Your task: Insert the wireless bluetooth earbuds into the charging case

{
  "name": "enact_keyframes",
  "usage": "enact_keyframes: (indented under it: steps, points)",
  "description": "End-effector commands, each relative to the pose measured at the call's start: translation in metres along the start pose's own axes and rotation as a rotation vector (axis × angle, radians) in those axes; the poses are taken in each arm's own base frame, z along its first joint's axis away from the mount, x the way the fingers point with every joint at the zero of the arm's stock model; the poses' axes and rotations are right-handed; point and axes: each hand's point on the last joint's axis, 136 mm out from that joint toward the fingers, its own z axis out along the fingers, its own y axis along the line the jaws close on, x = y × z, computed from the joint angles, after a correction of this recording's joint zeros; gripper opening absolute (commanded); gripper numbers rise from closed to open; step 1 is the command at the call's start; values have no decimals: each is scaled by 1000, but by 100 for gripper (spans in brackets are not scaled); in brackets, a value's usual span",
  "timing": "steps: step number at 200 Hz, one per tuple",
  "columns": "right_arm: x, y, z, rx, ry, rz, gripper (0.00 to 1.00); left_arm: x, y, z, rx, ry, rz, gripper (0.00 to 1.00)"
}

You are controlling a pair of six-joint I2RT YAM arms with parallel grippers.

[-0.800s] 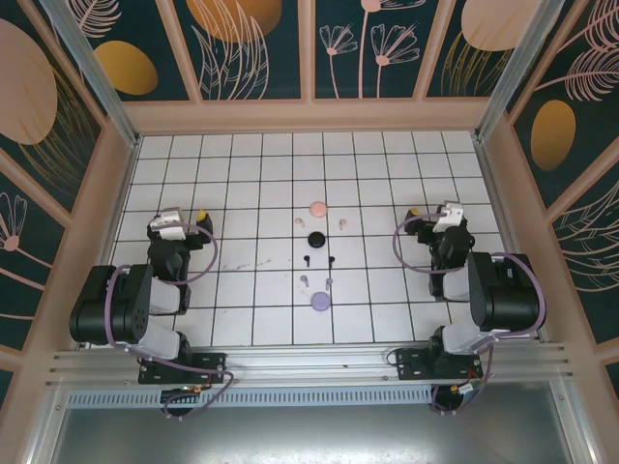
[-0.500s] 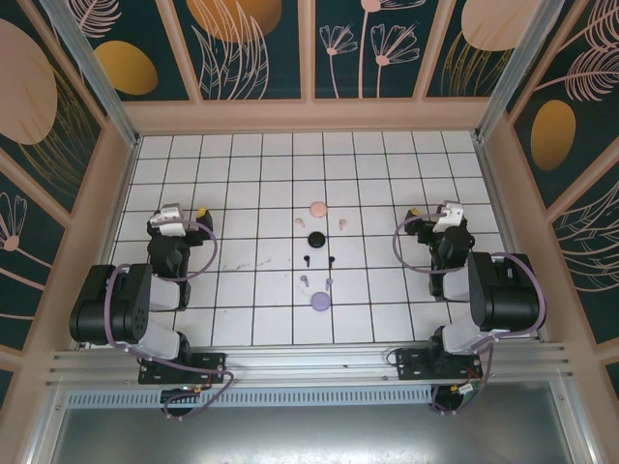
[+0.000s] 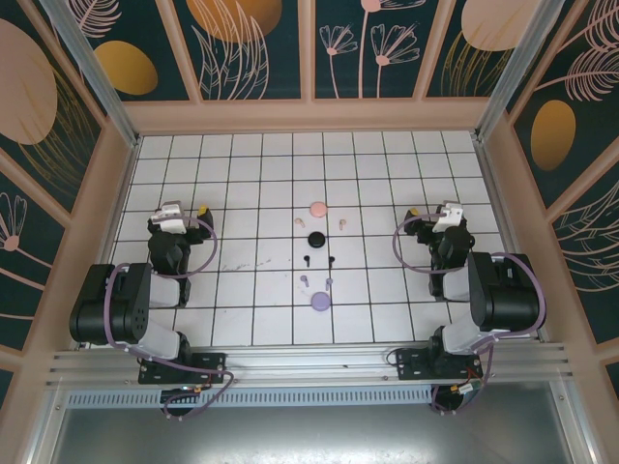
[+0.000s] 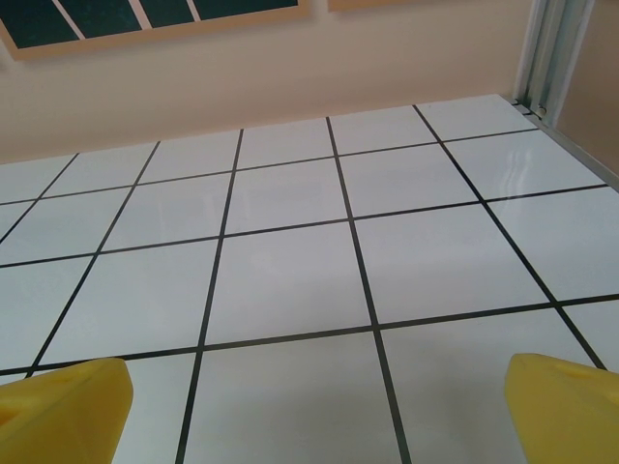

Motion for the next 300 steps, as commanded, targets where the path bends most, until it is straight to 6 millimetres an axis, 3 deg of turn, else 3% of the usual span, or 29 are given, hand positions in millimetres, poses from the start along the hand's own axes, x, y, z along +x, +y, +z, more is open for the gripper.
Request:
enact_keyframes:
  steps: [1, 58, 83, 107, 146, 183, 236, 268, 300]
  points:
    - [-14, 1, 3, -13, -44, 6, 99, -4, 0, 6, 1, -4, 5, 99]
    - [-15, 1, 3, -13, -46, 6, 99, -5, 0, 5, 3, -10, 5, 97]
    - [-31, -1, 5, 75, -7, 0, 99, -9, 0, 10, -4, 23, 3, 93]
    - [-50, 3, 3, 79, 66, 99, 99, -23, -3, 28, -2, 101, 8, 92]
    - [-73, 7, -15, 72, 110, 316, 99, -57, -19, 27, 63, 114, -101, 98]
    - [-55, 69, -33, -114, 310, 225, 99, -79, -35, 14, 126, 146, -290, 99]
    - [-4, 168, -94, -244, 665, 267, 94, -87, -43, -8, 143, 188, -515, 99]
    - [26, 203, -128, -213, 812, 289, 90, -86, -63, -15, 235, 266, -653, 99]
    - [50, 225, -152, -181, 903, 272, 89, -67, -82, -22, 318, 382, -794, 99]
